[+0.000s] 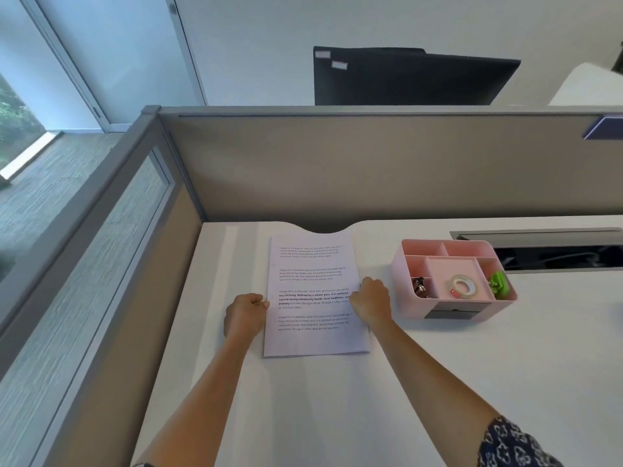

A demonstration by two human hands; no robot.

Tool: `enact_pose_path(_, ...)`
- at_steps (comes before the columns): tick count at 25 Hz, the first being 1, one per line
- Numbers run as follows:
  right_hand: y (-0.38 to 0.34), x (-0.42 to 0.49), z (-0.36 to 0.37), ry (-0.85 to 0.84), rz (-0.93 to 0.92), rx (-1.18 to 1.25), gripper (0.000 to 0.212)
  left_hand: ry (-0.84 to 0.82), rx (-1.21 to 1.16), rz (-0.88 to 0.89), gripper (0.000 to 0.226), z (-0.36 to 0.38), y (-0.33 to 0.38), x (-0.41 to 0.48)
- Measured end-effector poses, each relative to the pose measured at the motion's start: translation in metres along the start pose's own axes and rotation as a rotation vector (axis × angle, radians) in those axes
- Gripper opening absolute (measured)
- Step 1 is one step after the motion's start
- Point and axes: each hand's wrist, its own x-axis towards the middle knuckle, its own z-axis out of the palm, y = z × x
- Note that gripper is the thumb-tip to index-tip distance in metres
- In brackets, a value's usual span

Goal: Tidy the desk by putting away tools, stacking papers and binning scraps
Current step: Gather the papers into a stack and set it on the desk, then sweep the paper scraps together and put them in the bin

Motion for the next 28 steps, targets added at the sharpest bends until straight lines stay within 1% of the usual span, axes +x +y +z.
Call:
enact_pose_path(2, 0.005, -0.016, 0.001, -0.007, -0.022, -0.053, 0.025, 0.045, 0.181, 0.088, 0.037, -0.005, -0.003, -0.017)
enact_pose_path(4, 0.014, -0.035, 0.004, -0.020, -0.063, -0.124, 0.029, 0.044, 0.352, 0.190, 0.042, -0.011, -0.010, -0.035)
enact_pose_path(6, 0.026, -0.053, 0.007, -0.051, -0.103, -0.199, 0.036, -0.019, 0.477, 0.220, 0.048, -0.017, -0.021, -0.051)
enact_pose_path(10, 0.055, -0.093, 0.011, -0.071, -0.142, -0.252, 0.067, -0.120, 0.610, 0.238, 0.061, -0.015, -0.050, -0.090)
enact_pose_path(12, 0.077, -0.119, 0.019, -0.060, -0.192, -0.302, 0.066, -0.130, 0.710, 0.273, 0.063, -0.008, -0.064, -0.116)
enact_pose_path(14, 0.102, -0.142, 0.028, -0.038, -0.248, -0.402, 0.063, -0.112, 0.800, 0.323, 0.057, 0.002, -0.076, -0.139)
enact_pose_path(15, 0.113, -0.152, 0.031, -0.036, -0.264, -0.431, 0.065, -0.107, 0.837, 0.342, 0.057, 0.006, -0.081, -0.149)
enact_pose_path(19, 0.156, -0.175, 0.034, -0.102, -0.345, -0.502, 0.074, -0.115, 0.891, 0.293, 0.068, 0.032, -0.106, -0.192)
enact_pose_path(20, 0.164, -0.180, 0.031, -0.115, -0.377, -0.516, 0.079, -0.113, 0.893, 0.277, 0.069, 0.041, -0.109, -0.203)
enact_pose_path(23, 0.191, -0.193, 0.017, -0.191, -0.493, -0.538, 0.102, -0.080, 0.883, 0.261, 0.072, 0.074, -0.116, -0.242)
enact_pose_path(25, 0.212, -0.200, 0.006, -0.228, -0.582, -0.541, 0.100, -0.044, 0.868, 0.261, 0.073, 0.096, -0.117, -0.264)
enact_pose_path(28, 0.250, -0.208, -0.015, -0.261, -0.717, -0.560, 0.087, 0.009, 0.814, 0.275, 0.075, 0.133, -0.113, -0.295)
